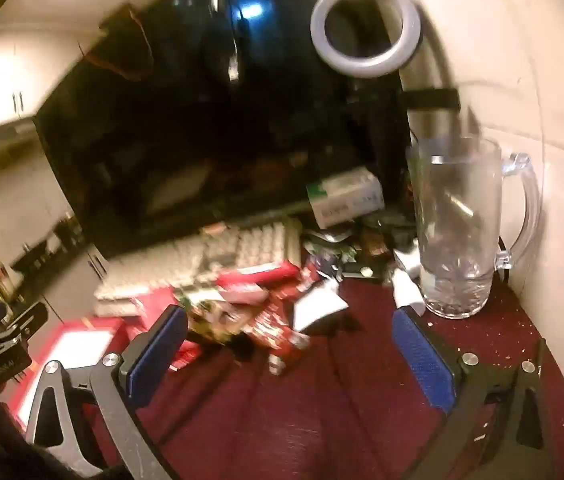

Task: Organize snacks
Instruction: 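Grasp the red square packet with the right gripper and lift it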

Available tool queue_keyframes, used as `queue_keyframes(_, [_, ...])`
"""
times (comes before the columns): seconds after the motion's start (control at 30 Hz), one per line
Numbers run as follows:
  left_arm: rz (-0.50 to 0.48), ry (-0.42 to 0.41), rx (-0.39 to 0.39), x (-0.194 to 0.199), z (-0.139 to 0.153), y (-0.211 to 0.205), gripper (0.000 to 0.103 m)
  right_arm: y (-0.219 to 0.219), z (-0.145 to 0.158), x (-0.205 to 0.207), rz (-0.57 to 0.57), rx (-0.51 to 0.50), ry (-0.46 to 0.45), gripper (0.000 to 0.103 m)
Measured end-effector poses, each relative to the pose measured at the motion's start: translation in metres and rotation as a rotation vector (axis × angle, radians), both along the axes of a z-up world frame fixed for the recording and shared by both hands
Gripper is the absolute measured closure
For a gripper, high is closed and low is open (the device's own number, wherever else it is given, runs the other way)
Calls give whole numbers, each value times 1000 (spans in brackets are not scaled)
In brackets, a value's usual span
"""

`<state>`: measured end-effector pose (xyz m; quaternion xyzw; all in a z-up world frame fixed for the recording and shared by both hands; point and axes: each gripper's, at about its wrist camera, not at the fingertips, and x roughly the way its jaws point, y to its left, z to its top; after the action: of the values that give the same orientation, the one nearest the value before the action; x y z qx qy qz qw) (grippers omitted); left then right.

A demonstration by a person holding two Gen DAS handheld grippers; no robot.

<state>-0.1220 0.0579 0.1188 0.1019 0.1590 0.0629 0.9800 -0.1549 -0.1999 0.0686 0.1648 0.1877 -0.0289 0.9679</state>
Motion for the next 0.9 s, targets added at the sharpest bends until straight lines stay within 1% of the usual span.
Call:
queue_keyframes(0.03, [7, 4, -7, -1, 0, -1, 0, 3, 2, 3, 14, 6, 16, 0])
queue_keyframes(0.07, [4, 27, -13, 1, -2, 1, 0, 10, 2, 8, 42, 8, 48, 0])
queue_keyframes(0.1, [-11, 60, -23, 5, -4, 3, 0, 15, 1, 10, 46, 5, 54, 0])
queue_keyframes(0.13, [-30, 97, -35, 11, -7, 5, 0, 23, 0, 11, 42, -8, 49, 0])
queue_keyframes(0.17, [-40, 134, -42, 17, -11, 7, 0, 35, -1, 12, 37, -49, 39, 0])
queue_keyframes(0.23, [-41, 199, -50, 30, -21, 10, 0, 50, -2, 17, 58, -95, 58, 0])
queue_keyframes(0.27, [-29, 230, 10, 26, -20, -2, 0, 57, -3, 19, 79, -101, 75, 0])
queue_keyframes(0.3, [-22, 267, 93, 24, -16, -15, 0, 63, -3, 20, 94, -98, 82, 0])
queue_keyframes(0.33, [-17, 281, 77, 26, -18, -10, 0, 66, -5, 22, 99, -96, 80, 0])
queue_keyframes(0.43, [-10, 306, 11, 29, -24, 6, 0, 77, 0, 19, 94, -131, 64, 0])
queue_keyframes(0.53, [2, 327, -12, 32, -23, 14, 0, 87, 4, 19, 94, -172, 58, 0])
queue_keyframes(0.6, [5, 338, -8, 35, -20, 17, 0, 94, 5, 19, 100, -194, 55, 0])
queue_keyframes(0.9, [22, 357, -59, 40, -19, 32, 0, 108, 5, 21, 120, -232, 58, 0])
